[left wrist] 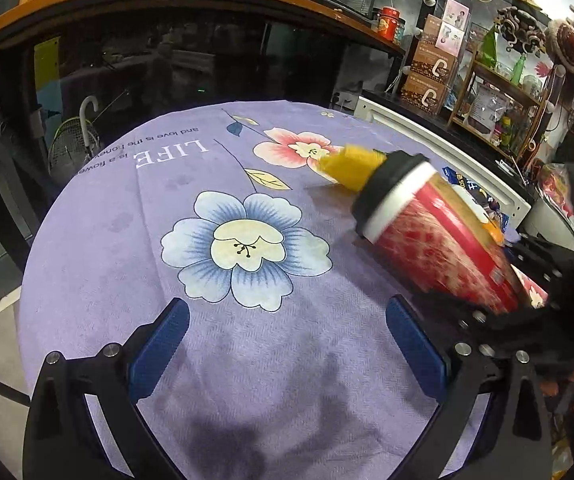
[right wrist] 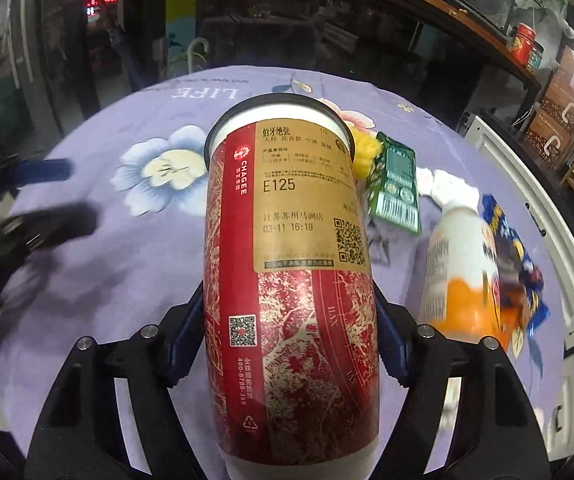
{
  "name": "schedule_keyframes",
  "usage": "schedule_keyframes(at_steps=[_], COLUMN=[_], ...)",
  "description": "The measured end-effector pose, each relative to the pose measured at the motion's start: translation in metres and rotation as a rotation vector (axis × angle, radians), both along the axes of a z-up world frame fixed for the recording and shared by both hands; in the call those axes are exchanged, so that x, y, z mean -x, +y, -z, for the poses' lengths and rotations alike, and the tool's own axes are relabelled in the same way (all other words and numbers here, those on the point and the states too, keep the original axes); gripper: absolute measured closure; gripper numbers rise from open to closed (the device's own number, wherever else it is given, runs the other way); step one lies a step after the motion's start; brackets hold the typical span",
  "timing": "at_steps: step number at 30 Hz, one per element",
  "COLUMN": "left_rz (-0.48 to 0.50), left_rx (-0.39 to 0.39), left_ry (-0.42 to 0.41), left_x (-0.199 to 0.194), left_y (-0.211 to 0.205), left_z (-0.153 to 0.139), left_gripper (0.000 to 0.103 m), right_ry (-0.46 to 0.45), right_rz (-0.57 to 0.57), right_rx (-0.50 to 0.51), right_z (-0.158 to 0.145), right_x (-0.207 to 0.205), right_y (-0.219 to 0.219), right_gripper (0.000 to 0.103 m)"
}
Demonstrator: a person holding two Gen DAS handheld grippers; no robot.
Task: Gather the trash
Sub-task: 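Grasp the red paper cup with the right tool and lift it, then grasp the yellow foam mesh net with the left tool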
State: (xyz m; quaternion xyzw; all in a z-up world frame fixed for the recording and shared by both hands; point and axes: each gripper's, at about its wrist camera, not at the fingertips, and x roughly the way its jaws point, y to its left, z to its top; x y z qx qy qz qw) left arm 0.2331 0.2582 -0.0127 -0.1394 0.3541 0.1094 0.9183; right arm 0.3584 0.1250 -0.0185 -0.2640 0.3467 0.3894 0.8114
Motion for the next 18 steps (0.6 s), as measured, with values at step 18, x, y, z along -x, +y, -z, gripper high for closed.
schedule_keyframes(at_steps=[18], left_rz=[0.207], left_rx=[-0.135], left_ry=[0.138], left_x=[-0.101], left_y=[-0.058], left_z=[0.013], left_gripper=[0.008], right_ry=[0.002], right_rz=[0.173], right_rx=[-0.134], right_z=[-0.025], right_x=[0.038], right_y=[-0.137], right_gripper=[0.030])
